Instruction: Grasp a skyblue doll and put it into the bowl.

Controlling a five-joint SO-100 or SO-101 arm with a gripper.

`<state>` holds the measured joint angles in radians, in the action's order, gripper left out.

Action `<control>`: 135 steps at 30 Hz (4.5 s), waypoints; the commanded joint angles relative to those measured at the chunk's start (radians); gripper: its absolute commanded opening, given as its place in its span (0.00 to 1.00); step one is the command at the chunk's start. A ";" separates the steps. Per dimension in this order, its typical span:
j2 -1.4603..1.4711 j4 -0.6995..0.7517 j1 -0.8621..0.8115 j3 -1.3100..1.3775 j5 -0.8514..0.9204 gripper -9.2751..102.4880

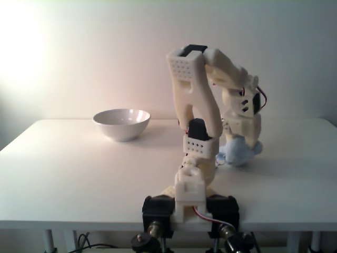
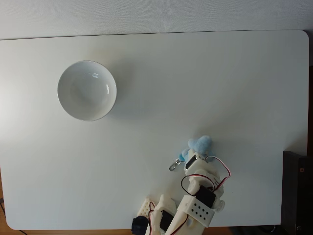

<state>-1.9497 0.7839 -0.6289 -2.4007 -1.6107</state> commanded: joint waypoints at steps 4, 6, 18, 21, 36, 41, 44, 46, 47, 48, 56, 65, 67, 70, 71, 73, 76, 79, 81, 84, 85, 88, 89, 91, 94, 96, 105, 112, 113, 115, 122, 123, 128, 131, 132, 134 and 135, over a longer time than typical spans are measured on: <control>-0.012 -0.009 0.006 0.097 -0.003 0.08; -0.012 -0.009 0.006 0.109 -0.005 0.08; -0.012 -0.009 0.009 0.287 -0.005 0.08; -0.014 -0.009 0.021 0.351 -0.005 0.08; -0.014 -0.009 0.104 0.796 -0.005 0.08; -0.012 -0.009 0.163 0.943 -0.005 0.08; -0.011 -0.009 0.210 1.017 -0.005 0.08; -0.006 -0.009 0.244 1.063 -0.005 0.08; -0.002 -0.009 0.262 1.086 -0.005 0.08; 0.000 -0.009 0.281 1.108 -0.005 0.08; 0.005 -0.009 0.453 1.243 -0.005 0.08; 0.086 -0.009 0.634 1.362 -0.005 0.08; 0.130 -0.009 0.661 1.404 -0.005 0.08; 0.199 -0.009 0.698 1.470 -0.005 0.08; 0.222 -0.009 0.709 1.489 -0.005 0.08; 0.267 -0.009 0.730 1.526 -0.005 0.08; 0.322 -0.009 0.755 1.566 -0.003 0.08; 0.368 -0.009 0.787 1.589 -0.003 0.08; 0.396 -0.009 0.810 1.597 -0.003 0.08; 0.431 -0.009 0.845 1.598 -0.003 0.08; 0.442 -0.009 0.859 1.598 -0.003 0.08; 0.486 -0.009 0.894 1.598 -0.003 0.08; 0.503 -0.009 0.904 1.598 -0.005 0.08; 0.537 -0.009 0.922 1.598 -0.005 0.08; 0.583 -0.009 0.946 1.598 -0.005 0.08; 0.612 -0.009 0.962 1.600 -0.005 0.08; 0.756 -0.009 1.042 1.703 -0.005 0.08; 0.851 -0.009 1.098 1.756 -0.005 0.08; 0.865 -0.009 1.103 1.761 -0.005 0.08; 0.890 -0.011 1.114 1.769 -0.005 0.08; 0.965 -0.011 1.123 1.805 -0.006 0.08; 0.976 -0.011 1.123 1.813 -0.006 0.08; 1.022 -0.011 1.123 1.844 -0.006 0.08; 1.042 -0.011 1.127 1.850 -0.005 0.08; 1.042 -0.011 1.132 1.850 -0.005 0.08; 1.043 -0.011 1.141 1.848 0.003 0.08; 1.043 -0.011 1.143 1.848 0.003 0.08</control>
<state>-0.8989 0.7869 0.5001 -0.6029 -1.6107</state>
